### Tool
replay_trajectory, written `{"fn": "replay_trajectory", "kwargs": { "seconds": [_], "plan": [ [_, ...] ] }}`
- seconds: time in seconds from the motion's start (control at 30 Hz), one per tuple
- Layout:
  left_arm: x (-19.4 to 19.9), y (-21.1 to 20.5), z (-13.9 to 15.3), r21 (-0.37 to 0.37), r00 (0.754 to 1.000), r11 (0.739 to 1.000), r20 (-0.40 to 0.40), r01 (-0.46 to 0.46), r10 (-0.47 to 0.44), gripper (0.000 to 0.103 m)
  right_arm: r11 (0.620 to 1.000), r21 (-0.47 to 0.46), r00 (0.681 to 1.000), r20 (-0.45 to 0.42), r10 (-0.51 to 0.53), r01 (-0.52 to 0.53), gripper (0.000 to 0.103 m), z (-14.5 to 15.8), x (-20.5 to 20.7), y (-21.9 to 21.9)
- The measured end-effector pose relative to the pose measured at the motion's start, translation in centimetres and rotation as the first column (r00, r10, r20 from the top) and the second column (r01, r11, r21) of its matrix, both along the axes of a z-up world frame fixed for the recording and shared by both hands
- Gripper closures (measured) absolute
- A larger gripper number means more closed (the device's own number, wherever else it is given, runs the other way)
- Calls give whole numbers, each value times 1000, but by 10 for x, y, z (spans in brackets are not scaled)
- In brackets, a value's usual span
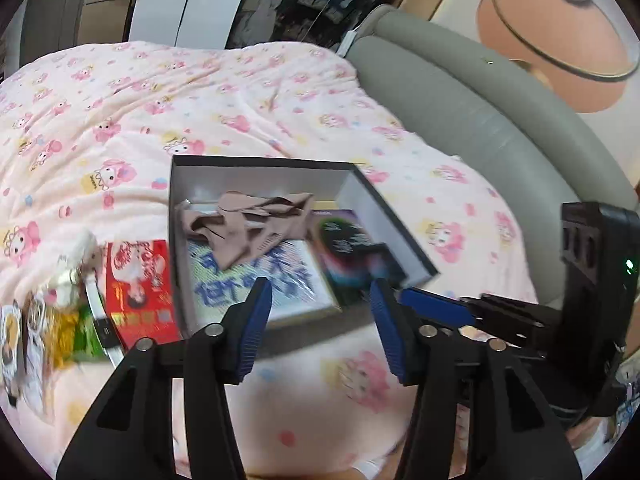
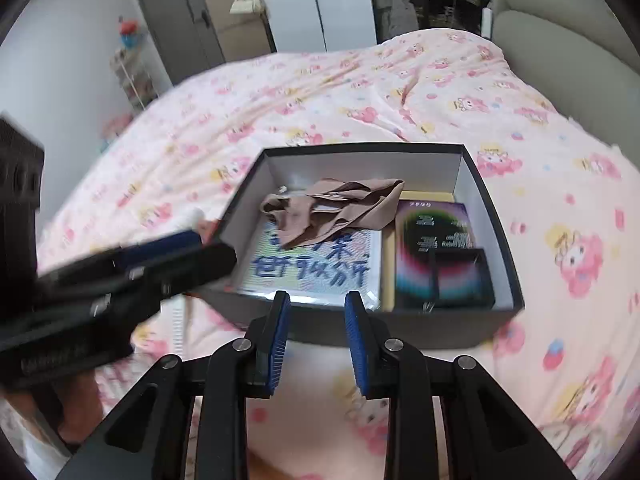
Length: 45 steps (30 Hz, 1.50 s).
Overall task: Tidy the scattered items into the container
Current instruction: 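Move the right gripper back toward the white watch and red box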
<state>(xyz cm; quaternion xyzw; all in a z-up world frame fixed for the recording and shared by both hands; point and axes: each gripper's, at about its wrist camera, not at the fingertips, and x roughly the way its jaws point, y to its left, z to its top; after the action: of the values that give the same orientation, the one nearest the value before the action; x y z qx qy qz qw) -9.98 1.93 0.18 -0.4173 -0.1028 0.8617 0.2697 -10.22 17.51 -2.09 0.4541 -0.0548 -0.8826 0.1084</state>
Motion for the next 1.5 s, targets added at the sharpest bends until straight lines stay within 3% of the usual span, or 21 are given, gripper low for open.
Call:
{"fn": "replay_trajectory", "kwargs": {
  "seconds": [0.23, 0.5, 0.73, 0.97, 1.13, 1.2, 1.33, 1.5],
  "plan": [
    [40, 22, 26, -19, 999, 999, -31, 27, -28, 50, 997, -66, 998, -52, -33, 29, 78, 23, 51, 10],
    [98, 12, 59, -40, 999, 999, -37, -7, 5, 51, 999, -33, 994, -109, -25, 22, 78, 58, 109, 0],
    [129, -55, 114, -81, 992, 991, -67, -108, 103, 50, 991, 4, 973, -187, 135, -136, 78, 113, 126, -65],
    [129, -140, 147, -69, 967, 968, -91, -243, 236, 48, 950, 63, 919, -240, 312, -306, 77, 161, 110, -142],
    [109, -174, 116, -43, 954, 954, 0, -298, 298, 48, 930, 45, 911, -191, 366, -364, 77, 146, 92, -164],
    [89, -180, 94, -67, 937, 937, 50, -342, 346, 48, 926, 49, 911, -168, 376, -373, 76, 132, 80, -167],
    [49, -184, 46, -82, 909, 923, 162, -376, 384, 48, 921, 34, 919, -57, 390, -389, 73, 83, 33, -177],
    [3, -185, -20, -110, 847, 897, 298, -427, 440, 48, 926, -5, 922, 93, 377, -378, 73, 9, -12, -180]
  ]
}}
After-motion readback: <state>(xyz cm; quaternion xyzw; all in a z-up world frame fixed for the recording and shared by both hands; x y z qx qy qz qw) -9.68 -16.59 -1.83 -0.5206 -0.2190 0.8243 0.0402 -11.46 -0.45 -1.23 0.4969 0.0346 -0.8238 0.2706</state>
